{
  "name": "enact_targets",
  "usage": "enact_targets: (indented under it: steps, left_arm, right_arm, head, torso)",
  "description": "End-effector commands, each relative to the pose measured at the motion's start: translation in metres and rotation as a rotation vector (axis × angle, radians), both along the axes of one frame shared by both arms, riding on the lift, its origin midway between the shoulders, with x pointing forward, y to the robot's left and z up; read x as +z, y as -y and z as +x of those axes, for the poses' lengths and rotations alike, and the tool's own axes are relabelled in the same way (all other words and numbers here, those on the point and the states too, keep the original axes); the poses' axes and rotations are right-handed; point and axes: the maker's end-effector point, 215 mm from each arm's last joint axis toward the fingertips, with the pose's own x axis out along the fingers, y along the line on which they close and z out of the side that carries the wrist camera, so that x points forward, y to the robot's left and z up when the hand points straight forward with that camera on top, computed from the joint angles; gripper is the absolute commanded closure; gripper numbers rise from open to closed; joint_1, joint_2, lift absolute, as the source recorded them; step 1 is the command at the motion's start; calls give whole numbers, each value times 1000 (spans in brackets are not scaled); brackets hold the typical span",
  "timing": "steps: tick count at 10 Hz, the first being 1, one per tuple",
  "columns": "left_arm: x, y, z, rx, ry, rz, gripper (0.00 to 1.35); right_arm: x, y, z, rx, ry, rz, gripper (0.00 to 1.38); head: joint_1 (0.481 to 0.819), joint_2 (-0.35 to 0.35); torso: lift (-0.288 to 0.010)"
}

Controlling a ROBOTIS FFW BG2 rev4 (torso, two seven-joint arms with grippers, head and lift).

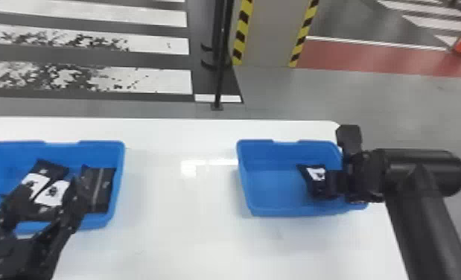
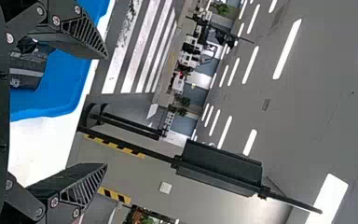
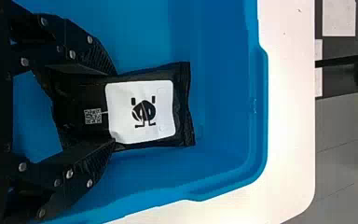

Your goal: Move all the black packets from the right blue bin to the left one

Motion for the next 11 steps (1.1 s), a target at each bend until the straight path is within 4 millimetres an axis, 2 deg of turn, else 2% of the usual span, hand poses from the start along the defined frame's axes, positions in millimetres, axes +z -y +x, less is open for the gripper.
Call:
enact_targets:
  steps: [1, 3, 5, 7, 9, 11]
  left_arm:
    - [-1, -3, -1, 8, -1, -6, 242]
    - [-3, -7, -2, 16, -3, -18, 251]
    - [-2, -9, -3, 23, 4, -23, 251]
    - [0, -11, -3, 30, 12, -21, 251]
    - [7, -14, -4, 42, 35, -22, 251]
    - [12, -10, -2, 37, 48, -22, 245]
  right_arm:
    - [-4, -2, 0, 3, 10, 5, 1199]
    - [-3, -6, 10, 16, 83, 4, 1246]
    - [8, -18, 18, 44, 172, 13, 1250]
    - [38, -49, 22, 101, 285, 54, 1250]
    - [72, -88, 17, 178, 389, 129, 1250]
    - [123, -144, 24, 306, 551, 283, 1248]
  head:
    - [695, -184]
    - [695, -179]
    - [695, -166]
    - [695, -149]
    - [695, -105]
    - [695, -61]
  torso:
    - [-140]
    - [-140]
    - [-140]
    - [-140]
    - [-140]
    - [-140]
